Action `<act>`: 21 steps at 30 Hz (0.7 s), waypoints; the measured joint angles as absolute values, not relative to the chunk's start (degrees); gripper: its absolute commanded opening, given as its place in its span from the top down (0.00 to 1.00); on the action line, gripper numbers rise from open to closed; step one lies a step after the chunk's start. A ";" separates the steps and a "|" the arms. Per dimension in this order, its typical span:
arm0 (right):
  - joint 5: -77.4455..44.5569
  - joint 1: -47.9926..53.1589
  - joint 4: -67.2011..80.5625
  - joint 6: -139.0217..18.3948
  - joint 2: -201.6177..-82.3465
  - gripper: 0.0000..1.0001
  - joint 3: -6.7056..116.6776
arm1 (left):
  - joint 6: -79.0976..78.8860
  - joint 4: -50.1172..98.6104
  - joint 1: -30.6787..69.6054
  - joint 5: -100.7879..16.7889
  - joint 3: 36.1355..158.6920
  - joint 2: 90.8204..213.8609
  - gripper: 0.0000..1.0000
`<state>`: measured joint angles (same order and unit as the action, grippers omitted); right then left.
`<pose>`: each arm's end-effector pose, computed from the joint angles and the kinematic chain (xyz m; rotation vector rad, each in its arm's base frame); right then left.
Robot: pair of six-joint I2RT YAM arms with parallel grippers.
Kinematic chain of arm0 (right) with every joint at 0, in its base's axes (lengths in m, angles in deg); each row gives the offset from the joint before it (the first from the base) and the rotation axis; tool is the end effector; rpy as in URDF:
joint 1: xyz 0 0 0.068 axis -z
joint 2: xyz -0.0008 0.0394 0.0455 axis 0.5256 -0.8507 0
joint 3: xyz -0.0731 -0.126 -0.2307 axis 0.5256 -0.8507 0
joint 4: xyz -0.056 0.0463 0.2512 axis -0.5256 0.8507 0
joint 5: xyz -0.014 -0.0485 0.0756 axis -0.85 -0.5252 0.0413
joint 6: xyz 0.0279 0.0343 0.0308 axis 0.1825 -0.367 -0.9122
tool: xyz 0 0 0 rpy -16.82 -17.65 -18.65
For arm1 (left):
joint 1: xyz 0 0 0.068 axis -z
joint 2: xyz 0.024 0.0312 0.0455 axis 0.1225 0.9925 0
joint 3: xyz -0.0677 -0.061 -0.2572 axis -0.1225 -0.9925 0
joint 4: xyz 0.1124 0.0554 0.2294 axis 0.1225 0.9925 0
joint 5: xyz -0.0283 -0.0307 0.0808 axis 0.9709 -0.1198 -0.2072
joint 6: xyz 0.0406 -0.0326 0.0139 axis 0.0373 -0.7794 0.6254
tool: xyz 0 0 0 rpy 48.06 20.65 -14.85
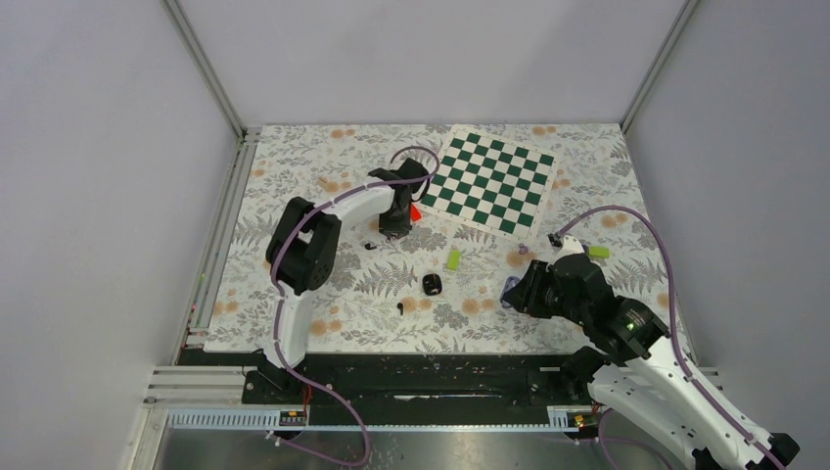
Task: Insert the wireless bluetooth earbuds into the charging case
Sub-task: Adjust the earbud at the center of the board.
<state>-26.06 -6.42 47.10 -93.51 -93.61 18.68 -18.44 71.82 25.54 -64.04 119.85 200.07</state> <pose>0.0989 0.0762 0.2821 0.0579 2.2667 0.7233 0.3738 -0.2289 0.1659 0.0174 2.7787 0.0844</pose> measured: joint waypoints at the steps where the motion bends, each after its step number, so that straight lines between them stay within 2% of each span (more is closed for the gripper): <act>1: -26.02 -6.42 46.88 -93.53 -93.76 1.00 18.57 | -17.87 71.89 25.91 -64.04 119.07 199.43 0.66; 5: -25.71 -6.42 45.70 -93.73 -94.88 1.00 18.18 | -16.23 72.24 28.25 -63.30 115.44 196.13 0.49; 7: -25.21 -6.42 45.22 -93.77 -95.38 1.00 18.03 | -16.45 72.50 29.24 -61.86 113.36 193.99 0.47; 15: -24.53 -6.42 43.89 -94.08 -95.97 1.00 17.39 | -20.34 70.62 29.87 -52.30 105.51 183.74 0.45; 21: -24.47 -6.42 43.91 -94.36 -94.90 1.00 17.02 | -25.17 65.55 26.13 -49.33 101.10 176.11 0.55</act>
<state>-24.47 -6.42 43.91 -94.36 -94.90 17.02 -25.17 65.55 26.13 -49.33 101.10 176.11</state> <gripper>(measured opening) 0.351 0.488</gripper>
